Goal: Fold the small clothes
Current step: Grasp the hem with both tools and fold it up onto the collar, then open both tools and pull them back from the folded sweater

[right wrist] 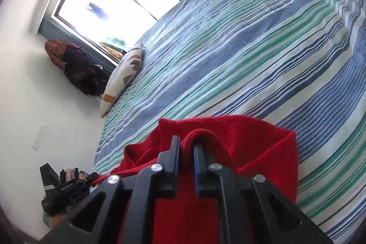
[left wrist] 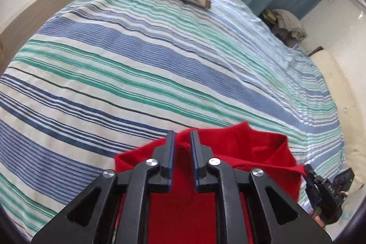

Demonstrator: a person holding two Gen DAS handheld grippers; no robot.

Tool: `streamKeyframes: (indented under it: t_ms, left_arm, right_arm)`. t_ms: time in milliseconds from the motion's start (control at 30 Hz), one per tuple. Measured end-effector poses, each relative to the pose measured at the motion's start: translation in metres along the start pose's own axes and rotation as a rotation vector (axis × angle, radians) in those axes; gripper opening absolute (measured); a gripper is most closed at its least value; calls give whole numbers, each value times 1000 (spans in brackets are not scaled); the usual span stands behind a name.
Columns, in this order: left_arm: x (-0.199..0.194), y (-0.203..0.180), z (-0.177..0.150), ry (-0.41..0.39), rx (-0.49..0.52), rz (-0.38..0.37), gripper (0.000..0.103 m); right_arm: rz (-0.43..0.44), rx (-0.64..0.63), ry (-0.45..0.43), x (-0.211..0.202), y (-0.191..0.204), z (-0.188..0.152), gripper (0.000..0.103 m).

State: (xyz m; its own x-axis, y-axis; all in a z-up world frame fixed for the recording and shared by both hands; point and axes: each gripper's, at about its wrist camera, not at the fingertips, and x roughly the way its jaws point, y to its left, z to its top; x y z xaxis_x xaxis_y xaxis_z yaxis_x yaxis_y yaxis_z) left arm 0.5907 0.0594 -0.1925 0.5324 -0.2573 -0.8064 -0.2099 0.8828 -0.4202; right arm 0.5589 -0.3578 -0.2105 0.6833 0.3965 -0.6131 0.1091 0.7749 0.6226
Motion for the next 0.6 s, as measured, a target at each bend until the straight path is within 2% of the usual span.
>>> streamKeyframes:
  t_ms: [33,67,100,200,267,333,367,400,433,467,500,533,600]
  left_arm:
    - [2,5,3,3,-6,32,47]
    - [-3,12,3,-11,-12,40,55]
    - [-12,17,2,-37,-10,40,64]
    - [-47,21,-20,-103,90,26,65]
    - [-70,14,-51,-115,192,-30,67]
    - [-80,4,-88,-87,301,-100,80]
    - [-78,1,-109,-54,359,-92,82]
    - [-69,1,-128,-2,414,-47,82]
    - [-55,2,-141,51,455,19,79]
    - [-43,11,-154,104,474,84,75]
    - [-43,19,-161,107,468,90,74]
    - [-55,24,-165,70,456,81,74]
    - [-78,25,-172,46,429,108,80]
  right_arm:
    - [-20,18,-3,6,-3,3,57]
    - [-15,26,-13,5,-5,4,64]
    - [-11,10,-26,1,-3,6,64]
    - [-27,-176,-15,-20,24,-5,64]
    - [10,-341,42,-32,50,-29,64]
    - [56,-477,137,-38,65,-62,64]
    - [42,-530,188,-37,65,-80,63]
    - [-17,-573,237,-34,58,-96,63]
    - [-111,-590,286,-28,42,-109,61]
    - [-191,-571,316,-26,20,-117,55]
    - [-196,-527,295,-33,1,-118,52]
    - [-186,-485,254,-48,-7,-116,50]
    - [-208,-431,190,-78,-5,-112,54]
